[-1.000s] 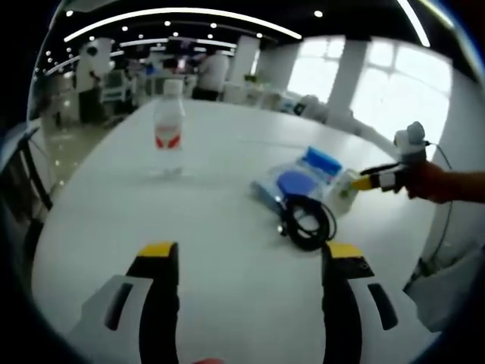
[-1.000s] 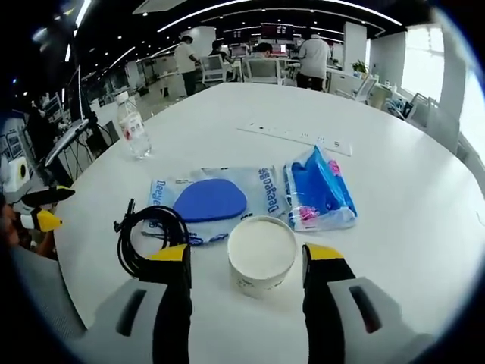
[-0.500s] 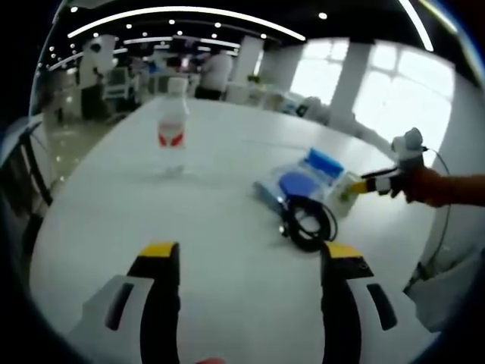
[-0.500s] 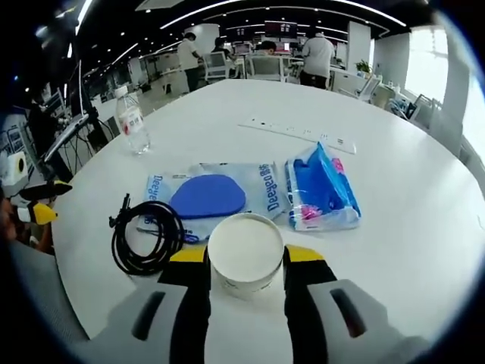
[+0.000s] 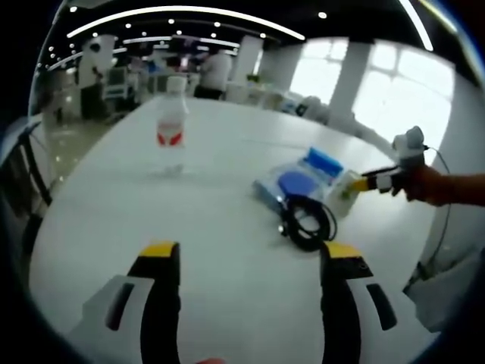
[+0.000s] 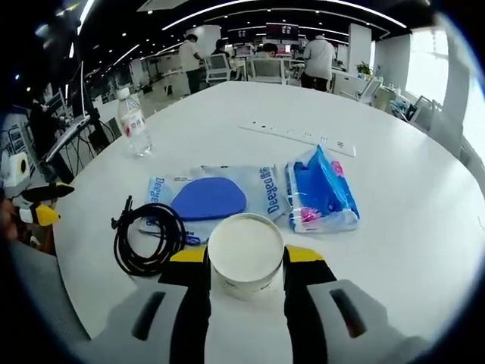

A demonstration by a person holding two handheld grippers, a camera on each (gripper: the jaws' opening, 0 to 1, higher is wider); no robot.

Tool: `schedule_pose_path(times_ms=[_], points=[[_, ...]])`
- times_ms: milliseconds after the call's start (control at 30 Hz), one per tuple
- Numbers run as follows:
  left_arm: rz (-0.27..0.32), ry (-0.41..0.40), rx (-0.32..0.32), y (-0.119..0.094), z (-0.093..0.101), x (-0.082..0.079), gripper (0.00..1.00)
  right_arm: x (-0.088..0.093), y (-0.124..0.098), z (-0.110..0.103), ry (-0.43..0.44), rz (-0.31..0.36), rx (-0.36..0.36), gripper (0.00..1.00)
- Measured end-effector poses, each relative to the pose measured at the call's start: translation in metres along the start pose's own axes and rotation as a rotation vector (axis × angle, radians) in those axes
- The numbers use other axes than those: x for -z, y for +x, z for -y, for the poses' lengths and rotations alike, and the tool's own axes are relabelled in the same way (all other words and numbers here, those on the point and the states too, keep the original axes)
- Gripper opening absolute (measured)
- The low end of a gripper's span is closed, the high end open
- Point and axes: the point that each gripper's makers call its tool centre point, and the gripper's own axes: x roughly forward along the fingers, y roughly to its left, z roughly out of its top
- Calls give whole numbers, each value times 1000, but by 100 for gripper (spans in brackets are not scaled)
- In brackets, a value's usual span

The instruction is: Arrange the tabletop items into an orderly group along one side of the table until the central work area is clear of visible clutter.

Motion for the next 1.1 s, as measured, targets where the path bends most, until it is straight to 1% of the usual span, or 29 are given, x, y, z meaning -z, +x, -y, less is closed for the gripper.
schedule_pose_path(times_ms=[133, 233, 367, 467, 567, 667, 867, 933, 1100], points=[[2, 0, 0, 0, 0, -1, 72, -7, -6, 3, 19, 19, 6, 36], [6, -5, 1, -1, 0, -2, 72, -14, -10, 2, 11, 32, 6, 37], [12, -5, 12, 0, 2, -3, 71, -25, -18, -2, 12, 59, -1, 37], [4, 10, 27, 3, 8, -2, 71, -33, -23, -9, 6, 78, -12, 37], [-3, 26, 60, 5, 18, -1, 71, -40, -28, -18, -12, 96, -23, 37], [-12, 65, 98, 8, 30, 1, 71, -44, -32, -28, -24, 106, -40, 37], [-18, 74, 158, 10, 47, 3, 69, -50, -42, -53, -69, 126, -74, 37], [-28, 87, 187, 13, 56, 5, 69, -53, -45, -62, -73, 137, -88, 37], [-31, 79, 260, 20, 79, 7, 68, -66, -57, -87, -71, 176, -132, 37]])
